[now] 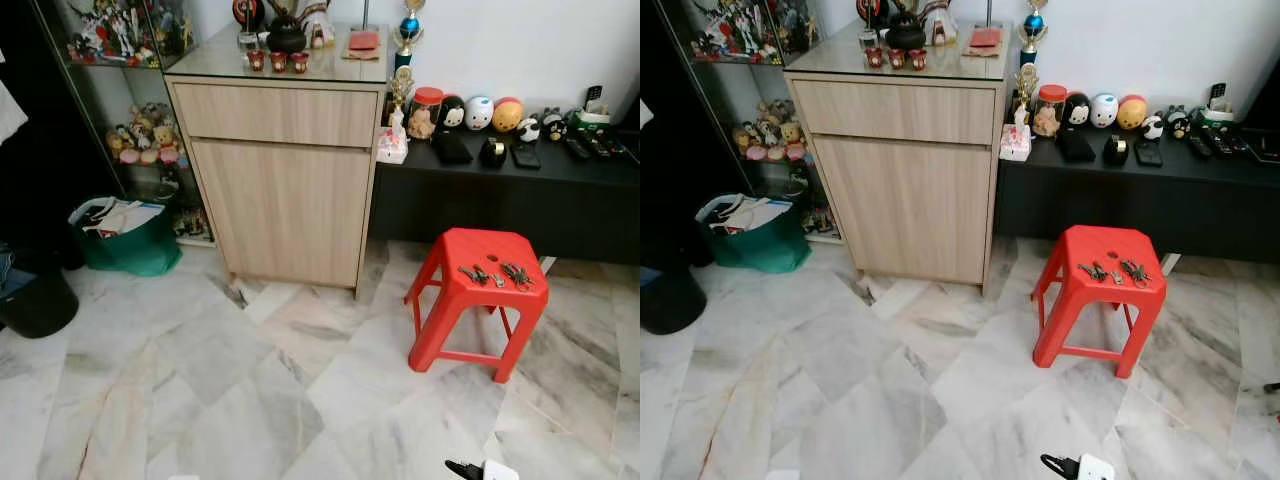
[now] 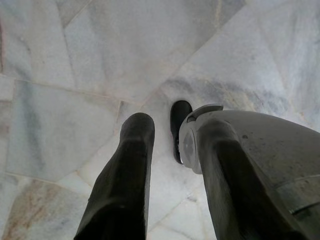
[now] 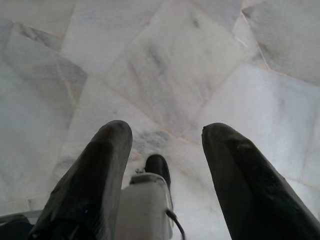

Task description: Hang keys on a hook

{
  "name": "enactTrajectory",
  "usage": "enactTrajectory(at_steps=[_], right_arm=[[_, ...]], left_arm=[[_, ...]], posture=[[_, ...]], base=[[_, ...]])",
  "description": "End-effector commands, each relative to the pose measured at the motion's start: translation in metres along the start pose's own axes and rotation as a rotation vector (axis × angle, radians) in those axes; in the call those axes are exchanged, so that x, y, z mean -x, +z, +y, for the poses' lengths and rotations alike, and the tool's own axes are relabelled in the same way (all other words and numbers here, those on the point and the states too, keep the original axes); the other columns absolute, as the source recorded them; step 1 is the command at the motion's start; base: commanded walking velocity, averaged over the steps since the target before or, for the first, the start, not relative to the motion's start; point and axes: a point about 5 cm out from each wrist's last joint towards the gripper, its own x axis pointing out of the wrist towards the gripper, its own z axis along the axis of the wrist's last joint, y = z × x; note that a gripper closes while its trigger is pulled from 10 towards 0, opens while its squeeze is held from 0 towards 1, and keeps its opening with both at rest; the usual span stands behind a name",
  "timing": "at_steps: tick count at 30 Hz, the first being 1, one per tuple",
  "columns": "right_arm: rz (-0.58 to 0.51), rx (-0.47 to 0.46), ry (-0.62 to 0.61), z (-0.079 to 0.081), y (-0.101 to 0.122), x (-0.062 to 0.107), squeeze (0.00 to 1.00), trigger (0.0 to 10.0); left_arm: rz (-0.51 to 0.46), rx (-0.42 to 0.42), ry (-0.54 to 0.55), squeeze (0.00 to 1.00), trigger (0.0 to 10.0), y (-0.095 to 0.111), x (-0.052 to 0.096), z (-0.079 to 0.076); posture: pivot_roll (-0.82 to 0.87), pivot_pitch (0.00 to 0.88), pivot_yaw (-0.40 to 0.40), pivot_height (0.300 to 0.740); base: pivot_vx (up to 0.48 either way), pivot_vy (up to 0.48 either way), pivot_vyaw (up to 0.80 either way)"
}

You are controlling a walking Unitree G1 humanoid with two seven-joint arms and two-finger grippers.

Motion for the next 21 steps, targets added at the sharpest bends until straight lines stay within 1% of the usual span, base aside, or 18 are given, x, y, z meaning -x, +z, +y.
enactTrajectory(at_steps=[1,3,6,15,21], right_arm=[[0.003,-0.007,0.008,0.0021,0.0005,-0.0005,0.0,10.0],[0.002,-0.017,0.007,0.0022,0.0004,-0.0005,0.0,10.0],[0.005,0.001,0.012,0.0023,0.0009,-0.0006,0.0,10.0],[-0.002,0.009,0.014,0.0021,0.0015,-0.0006,0.0,10.0],[-0.004,0.017,0.018,0.0019,0.0017,-0.0004,0.0,10.0]], left_arm=[[0.019,-0.014,-0.017,0.0,10.0,-0.0035,0.0002,-0.0034],[0.019,-0.017,-0.018,0.0,10.0,-0.0033,0.0001,-0.0035],[0.018,-0.028,-0.024,0.0,10.0,-0.0028,0.0,-0.0041],[0.025,-0.069,-0.035,0.0,10.0,-0.0028,-0.0001,-0.0048],[0.026,-0.074,-0.037,0.0,10.0,-0.003,-0.0001,-0.0051]], posture=[[0.02,0.0,-0.037,0.74],[0.03,0.0,-0.038,0.74],[0.03,0.0,-0.039,0.74],[0.03,0.0,-0.039,0.74],[0.04,0.0,-0.042,0.74]], base=[[0.356,0.0,-0.57],[0.364,0.0,-0.68],[0.381,0.0,-0.79],[0.39,0.0,0.0],[0.391,0.0,0.0]])
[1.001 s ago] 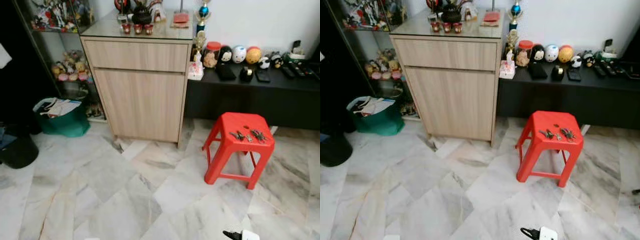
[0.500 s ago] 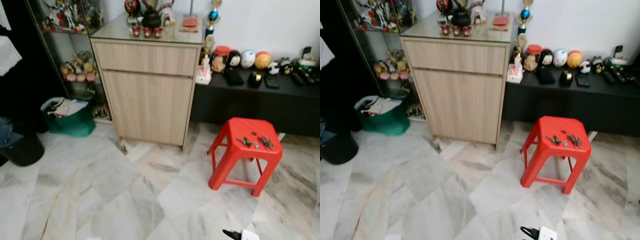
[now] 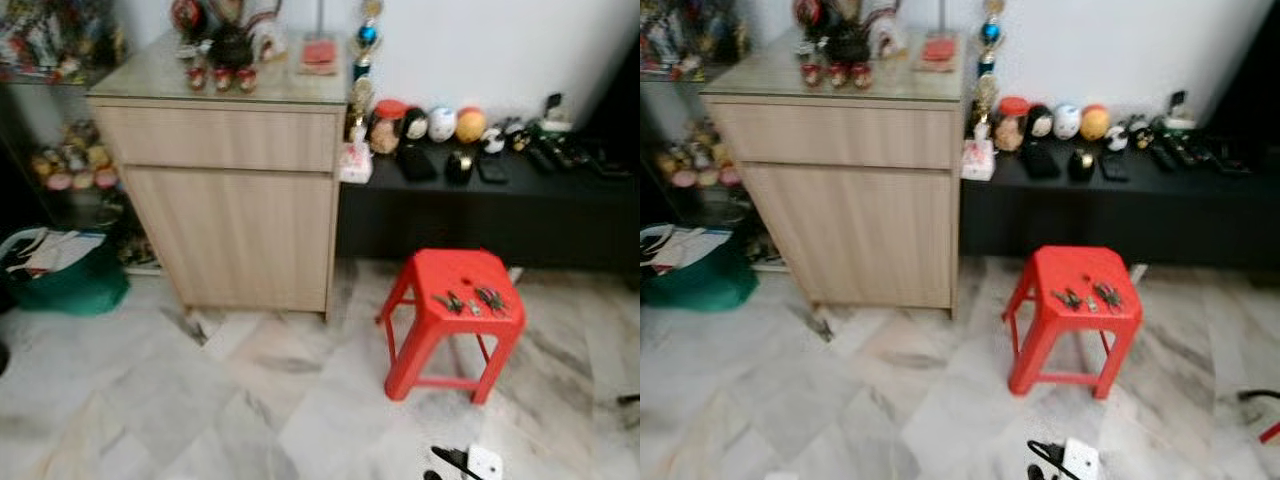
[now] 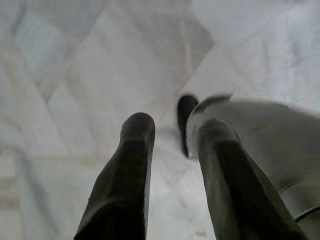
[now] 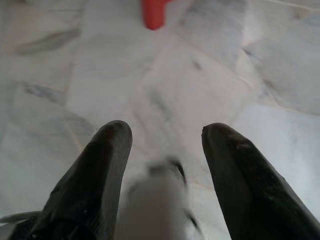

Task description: Hang keys on a hook

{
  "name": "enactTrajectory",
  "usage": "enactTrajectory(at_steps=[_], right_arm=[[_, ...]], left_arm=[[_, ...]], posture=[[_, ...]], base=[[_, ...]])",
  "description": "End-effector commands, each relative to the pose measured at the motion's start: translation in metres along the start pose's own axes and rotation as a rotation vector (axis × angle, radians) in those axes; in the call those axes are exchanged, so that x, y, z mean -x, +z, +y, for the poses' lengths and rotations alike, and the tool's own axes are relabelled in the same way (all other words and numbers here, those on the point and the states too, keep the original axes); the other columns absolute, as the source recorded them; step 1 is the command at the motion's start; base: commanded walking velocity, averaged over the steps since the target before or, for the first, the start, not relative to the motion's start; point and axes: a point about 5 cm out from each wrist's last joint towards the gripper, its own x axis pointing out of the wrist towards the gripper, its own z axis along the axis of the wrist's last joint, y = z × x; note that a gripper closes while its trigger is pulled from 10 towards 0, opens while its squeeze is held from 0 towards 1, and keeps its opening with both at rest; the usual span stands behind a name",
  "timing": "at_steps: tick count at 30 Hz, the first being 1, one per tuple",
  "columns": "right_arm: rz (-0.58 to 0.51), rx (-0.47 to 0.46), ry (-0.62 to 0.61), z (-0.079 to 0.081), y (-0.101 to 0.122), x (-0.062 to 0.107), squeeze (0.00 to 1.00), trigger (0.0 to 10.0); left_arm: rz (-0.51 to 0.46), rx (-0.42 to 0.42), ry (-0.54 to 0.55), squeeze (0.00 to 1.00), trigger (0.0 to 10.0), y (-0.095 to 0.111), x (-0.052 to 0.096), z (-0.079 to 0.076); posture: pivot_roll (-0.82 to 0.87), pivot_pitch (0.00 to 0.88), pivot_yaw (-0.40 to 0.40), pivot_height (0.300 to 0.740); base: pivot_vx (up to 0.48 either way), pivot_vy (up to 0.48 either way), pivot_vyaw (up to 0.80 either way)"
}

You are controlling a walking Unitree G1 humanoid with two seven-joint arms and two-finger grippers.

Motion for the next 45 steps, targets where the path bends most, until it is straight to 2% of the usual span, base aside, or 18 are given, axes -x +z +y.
enactTrajectory(at_steps=[1,26,41,45], right_arm=[[-0.006,0.006,-0.02,-0.0084,0.0025,0.0009,0.0,10.0],[-0.01,-0.019,-0.027,-0.0075,0.003,0.0006,0.0,10.0],[-0.019,-0.018,-0.029,-0.01,0.0051,0.0007,0.0,10.0],[-0.016,-0.016,-0.026,-0.0098,0.0048,0.0007,0.0,10.0]], left_arm=[[0.002,-0.005,-0.022,0.0,10.0,0.0002,-0.0008,-0.0071],[0.006,-0.023,-0.022,0.0,10.0,0.001,-0.001,-0.0059],[-0.001,-0.015,-0.021,0.0,10.0,0.0017,-0.0013,-0.0083],[-0.002,-0.014,-0.02,0.0,10.0,0.0018,-0.0013,-0.0081]], posture=[[0.04,0.0,-0.046,0.74],[0.03,0.0,-0.038,0.74],[0.03,0.0,-0.046,0.74],[0.03,0.0,-0.044,0.74]], base=[[0.386,0.0,0.0],[0.383,0.0,0.0],[0.0,0.0,0.0],[0.0,-0.277,0.0]])
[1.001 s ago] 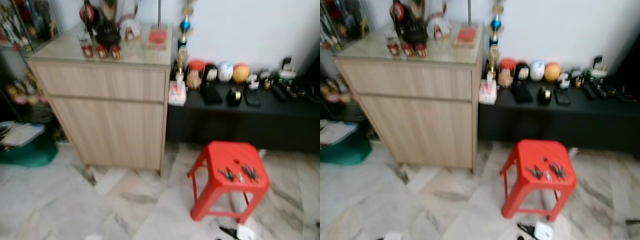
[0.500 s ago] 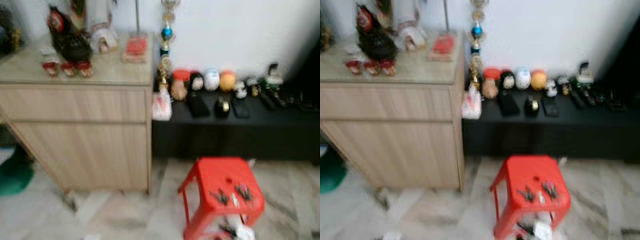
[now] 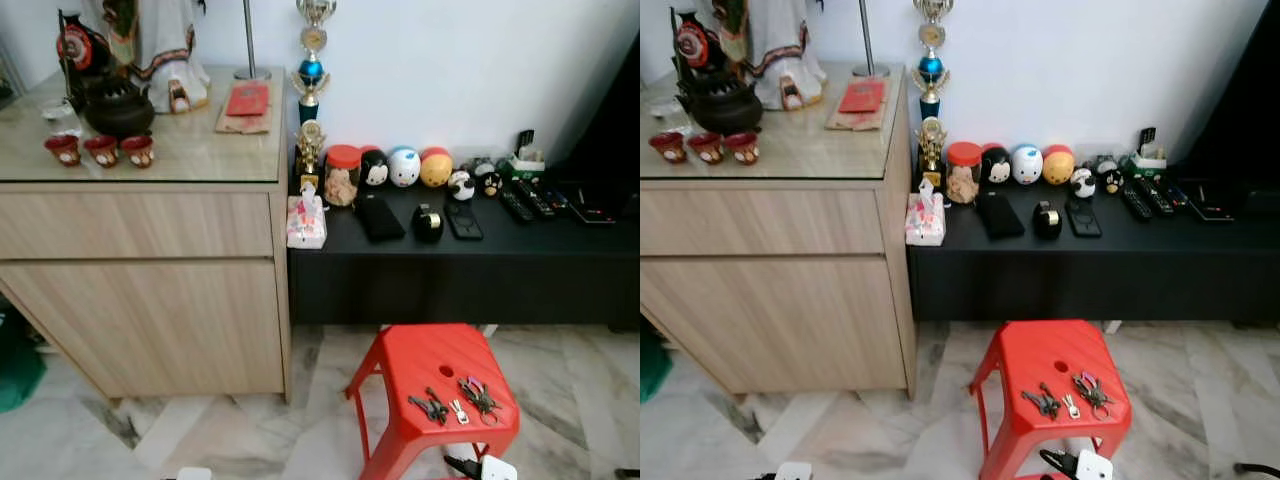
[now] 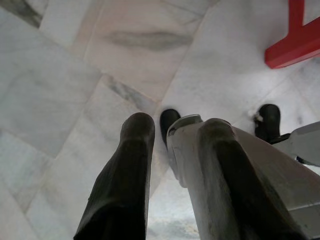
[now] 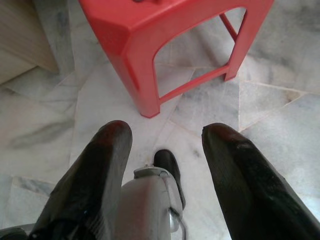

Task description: Hang keys on a hook

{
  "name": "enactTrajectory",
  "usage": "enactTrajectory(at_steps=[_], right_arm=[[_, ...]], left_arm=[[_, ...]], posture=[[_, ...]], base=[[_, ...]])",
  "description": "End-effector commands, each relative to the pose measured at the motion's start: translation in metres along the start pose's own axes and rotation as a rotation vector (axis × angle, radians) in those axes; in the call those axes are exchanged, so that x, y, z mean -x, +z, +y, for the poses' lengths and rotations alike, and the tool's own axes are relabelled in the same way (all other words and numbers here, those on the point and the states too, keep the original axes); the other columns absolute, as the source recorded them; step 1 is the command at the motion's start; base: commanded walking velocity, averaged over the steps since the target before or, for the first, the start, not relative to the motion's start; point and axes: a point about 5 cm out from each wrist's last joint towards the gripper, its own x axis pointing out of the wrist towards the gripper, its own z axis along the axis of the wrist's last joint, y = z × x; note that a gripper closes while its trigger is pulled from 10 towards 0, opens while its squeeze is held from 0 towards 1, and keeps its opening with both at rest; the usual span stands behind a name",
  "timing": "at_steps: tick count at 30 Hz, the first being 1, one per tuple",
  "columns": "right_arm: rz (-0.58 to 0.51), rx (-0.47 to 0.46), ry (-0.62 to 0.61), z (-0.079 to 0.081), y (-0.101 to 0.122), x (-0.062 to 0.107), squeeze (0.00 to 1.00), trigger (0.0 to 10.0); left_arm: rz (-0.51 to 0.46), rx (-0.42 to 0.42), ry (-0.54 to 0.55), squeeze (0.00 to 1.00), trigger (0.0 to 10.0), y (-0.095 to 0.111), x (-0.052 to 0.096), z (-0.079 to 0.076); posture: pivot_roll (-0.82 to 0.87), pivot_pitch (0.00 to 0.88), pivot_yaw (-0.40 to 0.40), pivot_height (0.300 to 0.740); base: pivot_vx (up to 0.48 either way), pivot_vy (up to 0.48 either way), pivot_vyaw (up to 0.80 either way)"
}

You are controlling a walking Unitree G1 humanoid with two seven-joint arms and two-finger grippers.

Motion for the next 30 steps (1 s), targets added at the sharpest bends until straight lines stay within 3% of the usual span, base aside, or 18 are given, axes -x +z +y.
enactTrajectory(at_steps=[1,13,21,22,23,27,30], right_arm=[[0.002,0.003,-0.006,-0.003,0.0,0.0,0.0,10.0],[-0.009,0.006,0.002,-0.002,-0.001,0.001,0.0,10.0],[-0.117,-0.013,0.02,-0.001,0.008,0.002,0.0,10.0],[-0.276,0.007,0.068,0.018,0.077,-0.008,0.0,10.0],[-0.324,0.007,0.087,0.024,0.099,-0.008,0.0,10.0],[-0.473,0.019,0.116,0.035,0.137,-0.003,0.0,10.0],[-0.527,0.043,0.141,0.04,0.147,0.0,0.0,10.0]], left_arm=[[0.026,-0.006,-0.005,0.0,10.0,-0.008,0.001,-0.002],[0.033,-0.023,-0.006,0.0,10.0,-0.01,0.002,-0.001],[0.033,-0.024,-0.003,0.0,10.0,-0.01,0.002,-0.001],[0.032,-0.025,-0.003,0.0,10.0,-0.009,0.002,-0.001],[0.03,-0.026,-0.001,0.0,10.0,-0.009,0.002,-0.001],[0.017,0.022,0.016,0.0,10.0,-0.008,0.002,0.0],[0.008,0.053,0.026,0.0,10.0,-0.008,0.002,0.0]], posture=[[0.03,0.0,-0.044,0.74],[0.02,0.0,-0.032,0.74],[-0.01,0.0,-0.025,0.74],[-0.01,0.0,-0.025,0.74],[-0.01,0.0,-0.025,0.74],[-0.02,0.0,-0.017,0.74],[-0.02,0.0,-0.017,0.74]], base=[[0.0,-0.289,0.0],[0.0,-0.266,0.0],[0.0,0.0,0.0],[0.0,0.0,0.0],[0.0,0.0,0.0],[0.0,0.0,0.0],[0.0,0.0,0.0]])
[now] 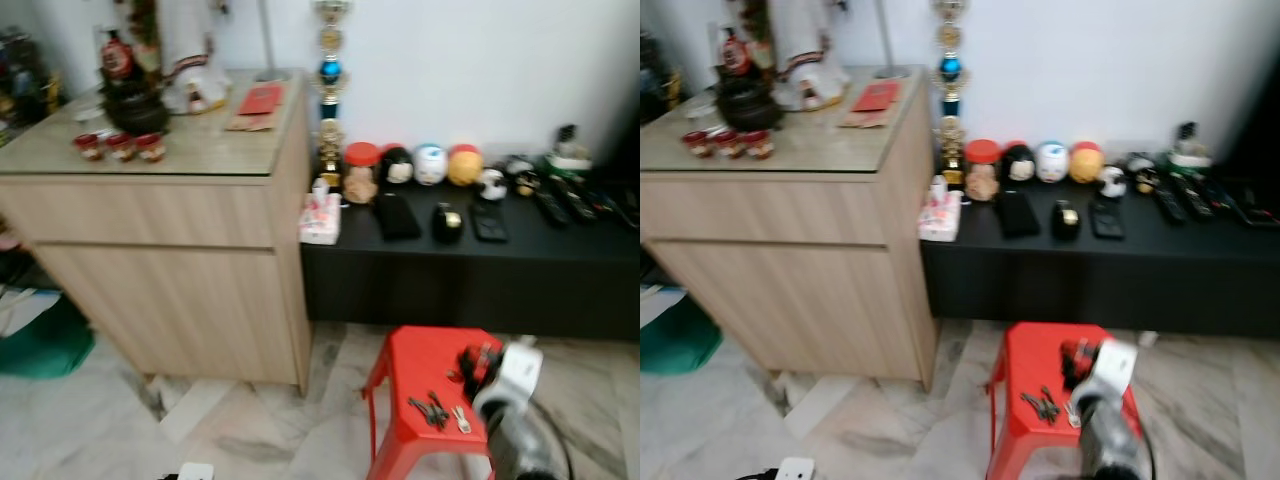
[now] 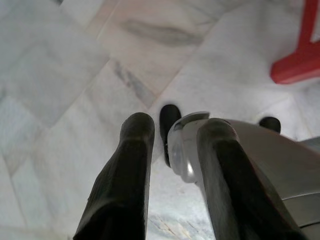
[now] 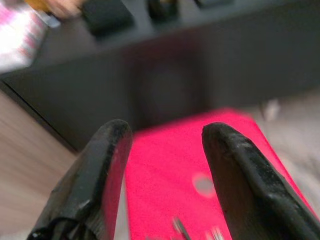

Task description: Hang keys on a hook

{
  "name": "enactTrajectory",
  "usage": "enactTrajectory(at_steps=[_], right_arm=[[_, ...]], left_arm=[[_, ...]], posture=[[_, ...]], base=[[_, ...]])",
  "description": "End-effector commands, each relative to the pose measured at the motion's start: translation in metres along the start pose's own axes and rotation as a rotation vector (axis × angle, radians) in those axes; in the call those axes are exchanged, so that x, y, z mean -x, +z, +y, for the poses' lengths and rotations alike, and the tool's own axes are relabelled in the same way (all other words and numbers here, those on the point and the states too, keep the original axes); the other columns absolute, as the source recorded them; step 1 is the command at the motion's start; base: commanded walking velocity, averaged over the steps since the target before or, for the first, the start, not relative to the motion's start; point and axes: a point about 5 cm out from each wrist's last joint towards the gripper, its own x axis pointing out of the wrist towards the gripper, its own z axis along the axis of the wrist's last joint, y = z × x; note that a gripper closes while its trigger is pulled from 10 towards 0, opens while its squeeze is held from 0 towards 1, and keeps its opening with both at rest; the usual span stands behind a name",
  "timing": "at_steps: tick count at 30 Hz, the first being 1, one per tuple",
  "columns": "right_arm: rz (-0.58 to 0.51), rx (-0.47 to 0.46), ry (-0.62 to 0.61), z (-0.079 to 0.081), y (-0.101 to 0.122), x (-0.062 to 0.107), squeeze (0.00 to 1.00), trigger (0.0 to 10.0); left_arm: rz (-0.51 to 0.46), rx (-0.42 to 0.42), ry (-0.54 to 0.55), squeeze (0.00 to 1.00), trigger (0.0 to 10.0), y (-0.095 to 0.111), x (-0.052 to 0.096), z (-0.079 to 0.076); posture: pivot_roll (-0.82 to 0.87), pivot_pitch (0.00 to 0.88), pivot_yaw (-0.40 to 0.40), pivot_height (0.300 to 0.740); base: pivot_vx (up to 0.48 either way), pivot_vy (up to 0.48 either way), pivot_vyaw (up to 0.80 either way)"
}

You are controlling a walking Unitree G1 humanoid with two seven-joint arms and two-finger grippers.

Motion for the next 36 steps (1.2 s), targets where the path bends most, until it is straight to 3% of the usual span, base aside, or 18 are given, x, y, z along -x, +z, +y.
enactTrajectory(at_steps=[1,2,4,6,7,8,9,11,13,14,15,20,21,24,34,36], right_arm=[[-0.009,0.037,0.055,0.01,-0.006,0.003,0.0,10.0],[-0.075,0.103,0.113,0.02,0.007,0.0,0.0,10.0],[-0.086,0.117,0.124,0.022,0.009,-0.001,0.0,10.0],[-0.154,0.176,0.22,0.034,0.019,0.0,0.0,10.0],[-0.181,0.191,0.256,0.039,0.022,0.001,0.0,10.0],[-0.224,0.206,0.296,0.046,0.028,0.003,0.0,10.0],[-0.241,0.209,0.306,0.048,0.03,0.005,0.0,10.0],[-0.267,0.222,0.319,0.051,0.033,0.008,0.0,10.0],[-0.3,0.274,0.336,0.053,0.034,0.016,0.0,10.0],[-0.3,0.274,0.336,0.053,0.034,0.016,0.0,10.0],[-0.325,0.324,0.347,0.054,0.033,0.023,0.0,10.0],[-0.323,0.369,0.374,0.055,0.028,0.038,0.0,10.0],[-0.32,0.36,0.359,0.053,0.028,0.044,0.0,10.0],[-0.314,0.306,0.333,0.047,0.031,0.049,0.0,10.0],[-0.283,0.278,0.372,0.045,0.031,0.046,0.0,10.0],[-0.258,0.251,0.386,0.048,0.034,0.037,0.0,10.0]], left_arm=[[0.009,0.056,0.025,0.0,10.0,-0.008,0.002,0.0],[-0.028,0.06,0.056,0.0,10.0,-0.005,0.002,0.002],[-0.035,0.057,0.062,0.0,10.0,-0.004,0.002,0.002],[-0.093,0.023,0.077,0.0,10.0,0.002,0.003,0.003],[-0.21,0.02,0.101,0.0,10.0,0.031,0.0,0.013],[-0.397,0.016,0.136,0.0,10.0,0.082,0.002,0.031],[-0.499,0.018,0.153,0.0,10.0,0.105,0.006,0.042],[-0.62,0.02,0.163,0.0,10.0,0.128,0.014,0.051],[-0.762,0.01,0.127,0.0,10.0,0.148,0.023,0.047],[-0.762,0.01,0.127,0.0,10.0,0.148,0.023,0.047],[-0.851,-0.026,0.08,0.0,10.0,0.16,0.031,0.038],[-0.993,-0.056,0.016,0.0,10.0,0.174,0.053,0.021],[-1.047,-0.056,-0.012,0.0,10.0,0.176,0.065,0.015],[-1.085,-0.043,-0.043,0.0,10.0,0.176,0.078,0.008],[-1.08,-0.026,-0.035,0.0,10.0,0.177,0.079,0.005],[-1.079,-0.027,-0.033,0.0,10.0,0.179,0.076,0.003]], posture=[[-0.04,0.0,-0.007,0.74],[-0.05,0.0,-0.002,0.74],[-0.05,0.0,-0.002,0.74],[-0.04,0.0,-0.005,0.74],[-0.03,0.0,-0.008,0.74],[-0.02,0.0,-0.019,0.74],[-0.02,0.0,-0.019,0.74],[-0.01,0.0,-0.03,0.74],[0.0,0.0,-0.043,0.74],[0.0,0.0,-0.043,0.74],[0.02,0.0,-0.052,0.74],[0.01,0.0,-0.057,0.74],[0.02,0.0,-0.052,0.74],[0.01,0.0,-0.038,0.74],[0.0,0.0,-0.028,0.74],[0.02,0.0,-0.05,0.74]], base=[[0.0,0.0,0.0],[0.0,0.0,0.0],[0.0,0.0,0.0],[0.0,0.0,0.0],[0.0,0.0,0.0],[0.0,0.0,0.0],[0.0,0.0,0.0],[0.0,0.0,0.0],[0.0,0.0,0.0],[0.0,0.0,0.0],[0.0,0.0,0.0],[0.0,0.0,0.0],[0.0,0.0,0.0],[0.0,0.0,0.0],[0.0,0.0,0.0],[0.0,-0.169,0.0]])
